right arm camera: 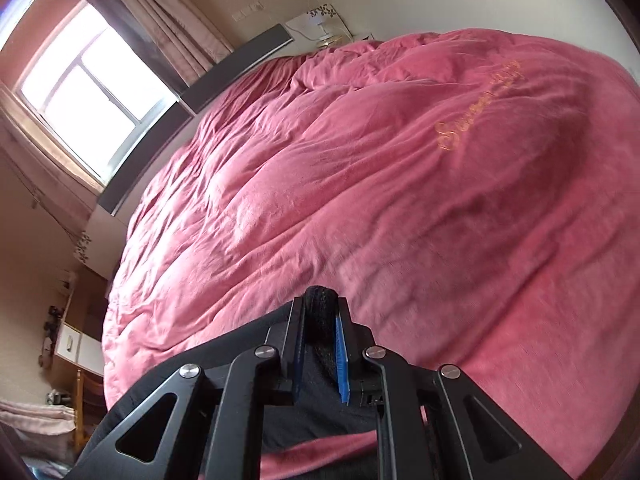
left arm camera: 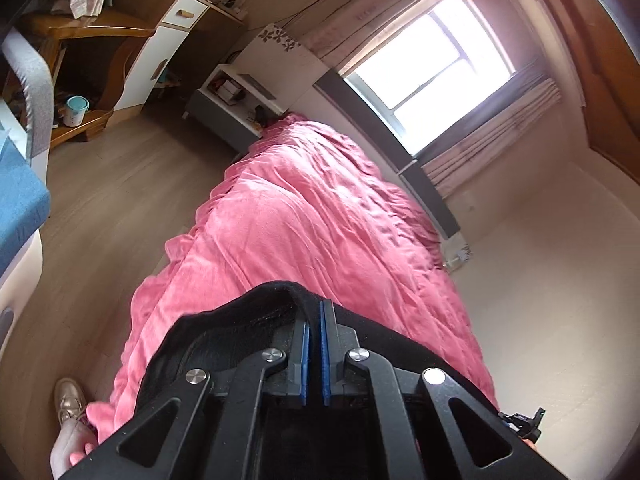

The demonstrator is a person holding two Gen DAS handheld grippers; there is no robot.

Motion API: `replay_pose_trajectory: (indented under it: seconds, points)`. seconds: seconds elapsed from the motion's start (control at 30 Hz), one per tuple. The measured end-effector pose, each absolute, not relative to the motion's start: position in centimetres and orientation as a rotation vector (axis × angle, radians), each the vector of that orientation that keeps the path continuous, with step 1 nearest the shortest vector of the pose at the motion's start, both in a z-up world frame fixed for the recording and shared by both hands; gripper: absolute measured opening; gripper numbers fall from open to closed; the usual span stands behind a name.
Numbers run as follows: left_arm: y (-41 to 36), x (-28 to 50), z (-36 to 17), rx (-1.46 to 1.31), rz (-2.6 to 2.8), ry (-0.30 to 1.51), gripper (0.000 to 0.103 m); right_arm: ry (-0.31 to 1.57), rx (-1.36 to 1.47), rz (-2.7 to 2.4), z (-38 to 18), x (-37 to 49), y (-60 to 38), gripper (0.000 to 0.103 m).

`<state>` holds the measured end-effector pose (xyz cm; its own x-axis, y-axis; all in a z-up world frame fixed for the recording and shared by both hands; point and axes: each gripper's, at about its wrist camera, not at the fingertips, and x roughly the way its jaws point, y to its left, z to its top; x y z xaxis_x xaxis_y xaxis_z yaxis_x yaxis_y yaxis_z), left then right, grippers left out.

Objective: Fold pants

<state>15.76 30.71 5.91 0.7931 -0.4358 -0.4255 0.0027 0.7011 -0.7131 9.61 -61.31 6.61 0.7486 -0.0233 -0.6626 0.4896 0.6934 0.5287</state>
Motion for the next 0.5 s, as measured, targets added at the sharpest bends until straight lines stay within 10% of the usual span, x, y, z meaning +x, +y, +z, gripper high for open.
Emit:
replay_pose_trajectory:
  seconds: [0.5]
  points:
    - [34.6,2.6,-1.5,-0.906,-0.186,0.583,0.004,0.666,0.956,-0.354,-1.4,-4.4,-63.3,0.011]
